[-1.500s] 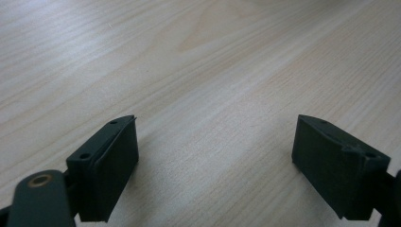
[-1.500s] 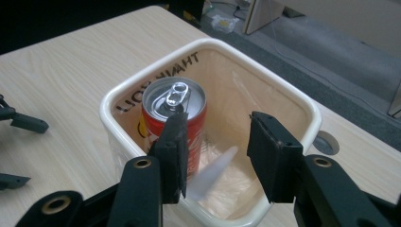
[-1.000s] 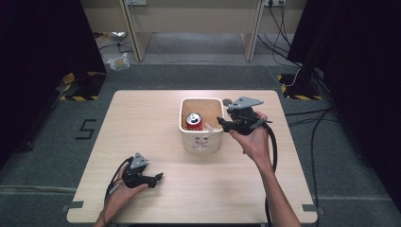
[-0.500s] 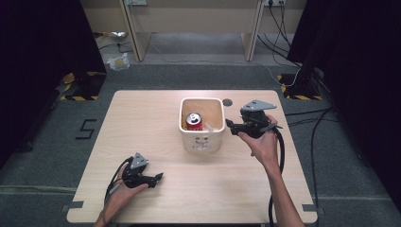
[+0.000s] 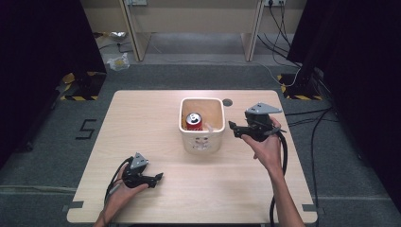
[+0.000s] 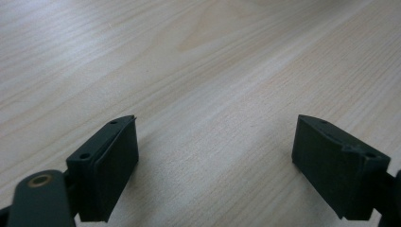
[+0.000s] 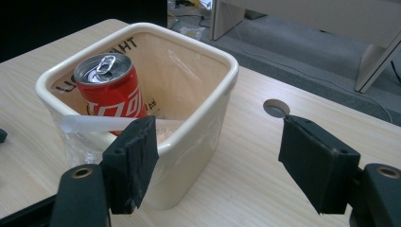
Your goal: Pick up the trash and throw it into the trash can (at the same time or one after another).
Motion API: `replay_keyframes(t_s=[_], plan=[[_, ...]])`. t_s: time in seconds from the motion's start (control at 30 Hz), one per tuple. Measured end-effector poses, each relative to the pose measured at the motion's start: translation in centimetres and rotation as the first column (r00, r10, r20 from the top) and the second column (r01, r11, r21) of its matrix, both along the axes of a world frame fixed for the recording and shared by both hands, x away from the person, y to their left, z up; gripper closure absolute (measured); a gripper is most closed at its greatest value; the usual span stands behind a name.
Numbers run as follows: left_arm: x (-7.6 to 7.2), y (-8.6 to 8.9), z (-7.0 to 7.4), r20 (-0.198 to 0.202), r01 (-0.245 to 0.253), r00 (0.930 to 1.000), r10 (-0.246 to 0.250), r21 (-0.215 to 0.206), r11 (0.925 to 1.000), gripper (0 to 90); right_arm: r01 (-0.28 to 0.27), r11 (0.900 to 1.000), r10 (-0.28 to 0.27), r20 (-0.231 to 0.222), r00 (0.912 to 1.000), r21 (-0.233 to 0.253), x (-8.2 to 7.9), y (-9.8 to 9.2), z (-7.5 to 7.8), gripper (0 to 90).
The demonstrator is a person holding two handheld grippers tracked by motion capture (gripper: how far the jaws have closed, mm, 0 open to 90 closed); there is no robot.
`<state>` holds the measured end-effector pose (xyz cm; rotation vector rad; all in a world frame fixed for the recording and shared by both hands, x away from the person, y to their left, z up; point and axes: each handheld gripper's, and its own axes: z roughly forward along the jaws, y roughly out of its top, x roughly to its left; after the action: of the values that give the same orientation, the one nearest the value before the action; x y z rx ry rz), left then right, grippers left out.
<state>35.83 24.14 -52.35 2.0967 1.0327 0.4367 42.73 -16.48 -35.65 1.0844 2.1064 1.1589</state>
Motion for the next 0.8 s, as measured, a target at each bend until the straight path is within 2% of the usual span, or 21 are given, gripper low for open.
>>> replay_keyframes(t_s=[0.8], plan=[[0.0,0.0,0.0,-0.001,0.0,1.0,0.0,0.001,1.0,14.4,0.028,0.999,-0.028,0.009,0.9996,0.023,-1.1,-1.7,-1.0,26.1]])
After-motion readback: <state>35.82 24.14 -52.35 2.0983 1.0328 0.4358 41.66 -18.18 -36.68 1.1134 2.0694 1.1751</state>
